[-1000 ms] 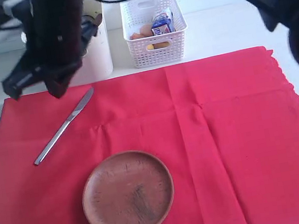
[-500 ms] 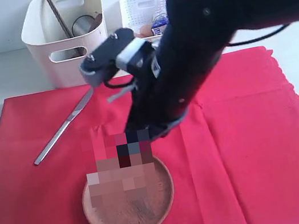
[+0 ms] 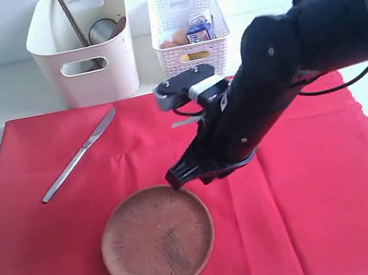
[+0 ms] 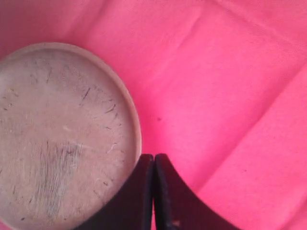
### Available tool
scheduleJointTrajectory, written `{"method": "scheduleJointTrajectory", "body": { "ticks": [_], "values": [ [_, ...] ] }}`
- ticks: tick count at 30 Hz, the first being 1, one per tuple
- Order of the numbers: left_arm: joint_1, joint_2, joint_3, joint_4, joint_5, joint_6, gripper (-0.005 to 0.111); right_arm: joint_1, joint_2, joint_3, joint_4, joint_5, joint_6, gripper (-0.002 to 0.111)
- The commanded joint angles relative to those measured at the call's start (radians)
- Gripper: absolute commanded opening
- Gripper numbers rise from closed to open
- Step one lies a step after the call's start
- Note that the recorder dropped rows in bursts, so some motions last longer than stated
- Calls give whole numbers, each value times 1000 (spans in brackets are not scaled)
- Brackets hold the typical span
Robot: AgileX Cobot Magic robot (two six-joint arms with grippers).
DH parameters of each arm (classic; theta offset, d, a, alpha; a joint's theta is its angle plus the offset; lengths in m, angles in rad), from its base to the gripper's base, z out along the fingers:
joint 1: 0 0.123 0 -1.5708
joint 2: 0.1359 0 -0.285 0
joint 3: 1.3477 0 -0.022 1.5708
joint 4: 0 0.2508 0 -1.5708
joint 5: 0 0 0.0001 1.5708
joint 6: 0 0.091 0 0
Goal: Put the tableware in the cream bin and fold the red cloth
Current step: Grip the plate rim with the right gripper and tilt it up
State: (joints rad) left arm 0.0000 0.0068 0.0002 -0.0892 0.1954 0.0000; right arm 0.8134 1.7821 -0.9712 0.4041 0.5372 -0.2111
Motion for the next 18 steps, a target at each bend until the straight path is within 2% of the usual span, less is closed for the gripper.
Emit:
{"method": "scheduleJointTrajectory", "body": {
  "ticks": [1,3,7,9,14,16,18],
  "values": [
    [1,-7,0,-8,1,0,3,-85,35,-33,316,146,-304,0],
    [1,-7,0,-8,1,0,3,-87,53,-33,357,143,-370,0],
    [1,-7,0,-8,1,0,3,-85,91,-33,383,120,-307,0],
    [1,-7,0,-8,1,0,3,-83,108,-33,352,94,-279,4],
    [1,-7,0,-8,1,0,3,-80,136,-33,296,41,-162,34],
    [1,-7,0,-8,1,0,3,-80,140,-33,296,39,-164,44],
    [1,-7,0,-8,1,0,3,-80,140,-33,296,43,-187,48]
  ]
}}
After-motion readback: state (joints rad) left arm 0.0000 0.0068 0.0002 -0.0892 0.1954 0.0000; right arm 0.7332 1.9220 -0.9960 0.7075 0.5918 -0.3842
